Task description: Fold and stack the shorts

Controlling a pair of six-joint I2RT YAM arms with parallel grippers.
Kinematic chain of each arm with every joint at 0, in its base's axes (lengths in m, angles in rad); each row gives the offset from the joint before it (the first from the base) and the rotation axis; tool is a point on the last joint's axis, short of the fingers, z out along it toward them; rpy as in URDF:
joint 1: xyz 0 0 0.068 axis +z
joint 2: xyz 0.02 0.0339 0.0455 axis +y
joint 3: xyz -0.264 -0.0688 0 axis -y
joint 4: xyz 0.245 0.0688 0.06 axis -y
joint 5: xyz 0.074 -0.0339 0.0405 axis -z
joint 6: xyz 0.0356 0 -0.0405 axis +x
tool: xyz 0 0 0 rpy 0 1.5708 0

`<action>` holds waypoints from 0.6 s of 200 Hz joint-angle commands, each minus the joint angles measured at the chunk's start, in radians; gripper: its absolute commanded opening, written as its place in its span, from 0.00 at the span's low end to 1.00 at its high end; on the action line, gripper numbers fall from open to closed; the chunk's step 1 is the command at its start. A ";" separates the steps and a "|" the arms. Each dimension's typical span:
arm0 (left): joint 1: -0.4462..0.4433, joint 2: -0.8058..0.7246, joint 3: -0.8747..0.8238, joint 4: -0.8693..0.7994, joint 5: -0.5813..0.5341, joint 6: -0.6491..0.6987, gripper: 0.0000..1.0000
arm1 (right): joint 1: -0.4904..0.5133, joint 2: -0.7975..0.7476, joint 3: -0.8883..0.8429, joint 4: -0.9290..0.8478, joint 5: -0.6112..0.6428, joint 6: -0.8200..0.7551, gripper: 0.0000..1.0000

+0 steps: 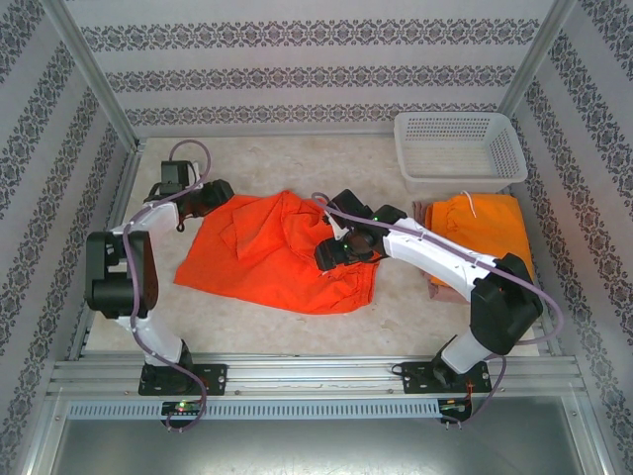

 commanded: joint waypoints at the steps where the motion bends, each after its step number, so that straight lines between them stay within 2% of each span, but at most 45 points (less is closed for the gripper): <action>1: 0.000 0.042 0.004 0.056 0.056 0.003 0.53 | 0.003 -0.028 -0.030 0.002 0.026 -0.003 0.71; 95: -0.026 0.177 0.038 0.052 0.061 -0.015 0.45 | -0.020 -0.029 -0.064 0.037 0.011 0.011 0.74; 120: -0.039 0.187 0.044 0.057 0.065 -0.026 0.38 | -0.024 -0.031 -0.076 0.050 0.003 0.017 0.75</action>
